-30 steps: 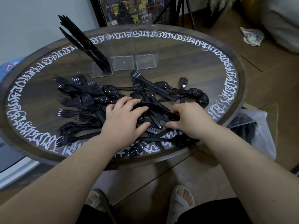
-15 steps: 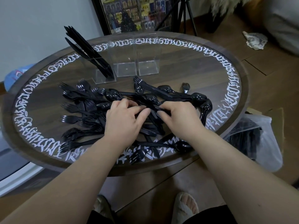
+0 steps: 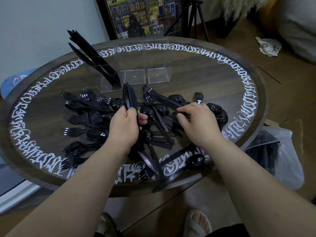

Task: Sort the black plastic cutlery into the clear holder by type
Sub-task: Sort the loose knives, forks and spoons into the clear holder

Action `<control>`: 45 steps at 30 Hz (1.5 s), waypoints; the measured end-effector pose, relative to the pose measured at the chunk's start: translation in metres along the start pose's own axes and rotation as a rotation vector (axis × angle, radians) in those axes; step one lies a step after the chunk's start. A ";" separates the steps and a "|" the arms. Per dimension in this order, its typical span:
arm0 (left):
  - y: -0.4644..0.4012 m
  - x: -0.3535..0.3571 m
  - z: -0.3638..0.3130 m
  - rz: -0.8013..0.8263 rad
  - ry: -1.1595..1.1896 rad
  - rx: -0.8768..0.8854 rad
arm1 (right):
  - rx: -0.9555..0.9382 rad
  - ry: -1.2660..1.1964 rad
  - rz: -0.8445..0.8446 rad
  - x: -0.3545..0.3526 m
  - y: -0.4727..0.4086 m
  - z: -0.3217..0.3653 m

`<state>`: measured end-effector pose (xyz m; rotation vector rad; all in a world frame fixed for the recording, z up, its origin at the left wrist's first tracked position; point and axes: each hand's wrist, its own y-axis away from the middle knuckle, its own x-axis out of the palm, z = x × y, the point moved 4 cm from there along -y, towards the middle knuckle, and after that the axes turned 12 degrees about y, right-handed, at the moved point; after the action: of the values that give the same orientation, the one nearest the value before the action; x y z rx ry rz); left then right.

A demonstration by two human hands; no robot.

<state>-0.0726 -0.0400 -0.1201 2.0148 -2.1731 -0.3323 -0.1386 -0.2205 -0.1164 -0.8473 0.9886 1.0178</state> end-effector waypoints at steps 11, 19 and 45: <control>-0.009 -0.002 -0.003 0.081 0.134 0.067 | 0.009 0.141 0.065 -0.007 0.002 -0.011; -0.011 -0.005 -0.003 0.102 0.148 0.091 | 0.016 0.169 0.164 0.004 0.001 -0.017; -0.002 0.009 -0.004 0.230 0.180 -0.045 | 0.093 0.187 0.127 -0.001 0.002 -0.015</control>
<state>-0.0708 -0.0496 -0.1174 1.6780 -2.2313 -0.1603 -0.1450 -0.2339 -0.1206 -0.8208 1.2525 1.0048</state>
